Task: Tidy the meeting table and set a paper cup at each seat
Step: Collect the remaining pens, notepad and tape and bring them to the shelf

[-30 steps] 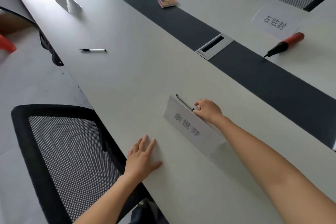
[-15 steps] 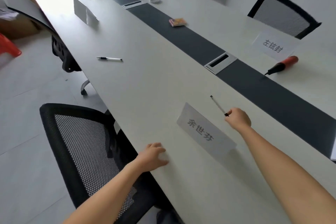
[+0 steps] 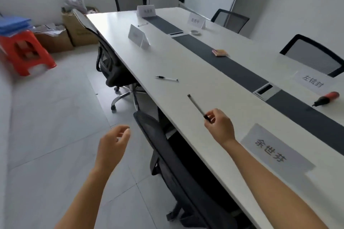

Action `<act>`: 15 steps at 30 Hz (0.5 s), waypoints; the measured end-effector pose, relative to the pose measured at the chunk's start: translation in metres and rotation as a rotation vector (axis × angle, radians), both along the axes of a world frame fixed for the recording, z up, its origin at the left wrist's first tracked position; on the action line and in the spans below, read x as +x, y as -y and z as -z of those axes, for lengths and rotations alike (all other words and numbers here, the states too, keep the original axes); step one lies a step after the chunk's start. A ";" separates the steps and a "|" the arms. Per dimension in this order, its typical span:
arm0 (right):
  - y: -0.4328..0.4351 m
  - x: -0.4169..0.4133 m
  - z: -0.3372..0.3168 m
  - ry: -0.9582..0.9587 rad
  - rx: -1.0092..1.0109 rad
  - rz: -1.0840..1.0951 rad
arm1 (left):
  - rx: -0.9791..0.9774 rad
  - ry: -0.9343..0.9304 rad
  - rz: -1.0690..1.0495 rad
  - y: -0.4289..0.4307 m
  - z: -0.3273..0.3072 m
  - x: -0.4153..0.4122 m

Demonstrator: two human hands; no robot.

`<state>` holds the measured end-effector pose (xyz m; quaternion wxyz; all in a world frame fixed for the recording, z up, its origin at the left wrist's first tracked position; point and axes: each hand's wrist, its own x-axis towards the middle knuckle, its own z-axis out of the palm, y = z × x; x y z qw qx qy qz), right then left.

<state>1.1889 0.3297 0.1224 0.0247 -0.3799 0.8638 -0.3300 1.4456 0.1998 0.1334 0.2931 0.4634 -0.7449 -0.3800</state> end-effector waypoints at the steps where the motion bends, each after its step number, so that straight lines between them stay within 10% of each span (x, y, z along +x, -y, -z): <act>1: 0.014 0.017 0.005 0.016 0.012 -0.012 | 0.004 0.003 -0.054 0.013 0.001 0.021; 15: 0.142 0.083 0.034 -0.009 0.095 -0.002 | 0.148 0.004 -0.263 0.107 0.048 0.129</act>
